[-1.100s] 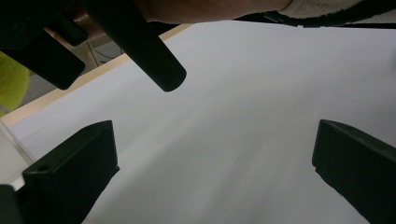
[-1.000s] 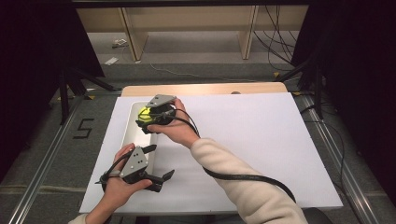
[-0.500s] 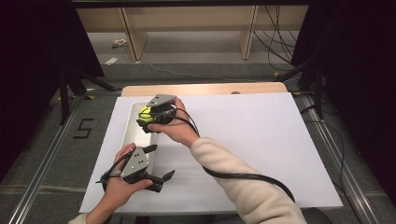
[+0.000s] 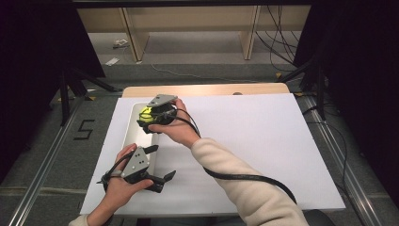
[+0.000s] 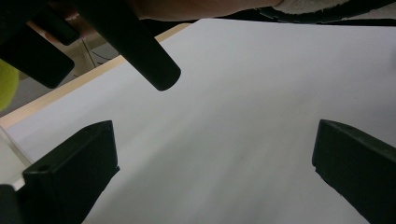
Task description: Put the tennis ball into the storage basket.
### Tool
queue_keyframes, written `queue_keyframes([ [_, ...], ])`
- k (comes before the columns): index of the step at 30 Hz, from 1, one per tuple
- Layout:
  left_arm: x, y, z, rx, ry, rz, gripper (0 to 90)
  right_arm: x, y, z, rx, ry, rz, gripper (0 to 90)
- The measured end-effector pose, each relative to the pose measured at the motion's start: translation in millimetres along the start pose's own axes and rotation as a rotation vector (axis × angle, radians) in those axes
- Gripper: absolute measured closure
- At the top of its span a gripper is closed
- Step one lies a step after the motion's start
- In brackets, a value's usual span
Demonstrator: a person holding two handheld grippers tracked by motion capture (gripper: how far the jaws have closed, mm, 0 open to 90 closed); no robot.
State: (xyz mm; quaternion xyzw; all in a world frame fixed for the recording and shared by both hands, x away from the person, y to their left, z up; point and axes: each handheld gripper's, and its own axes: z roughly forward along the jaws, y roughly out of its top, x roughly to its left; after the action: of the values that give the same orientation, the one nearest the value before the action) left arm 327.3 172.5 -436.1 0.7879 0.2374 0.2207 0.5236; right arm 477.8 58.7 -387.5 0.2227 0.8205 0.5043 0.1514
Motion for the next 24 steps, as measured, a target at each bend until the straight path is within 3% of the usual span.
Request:
queue_keyframes([
  [24, -1.9, 0.2, 2.1, 0.001, -0.016, 0.009, 0.0, 1.5, 4.7, 15.8, 0.017, 0.01, -0.001, 26.4],
])
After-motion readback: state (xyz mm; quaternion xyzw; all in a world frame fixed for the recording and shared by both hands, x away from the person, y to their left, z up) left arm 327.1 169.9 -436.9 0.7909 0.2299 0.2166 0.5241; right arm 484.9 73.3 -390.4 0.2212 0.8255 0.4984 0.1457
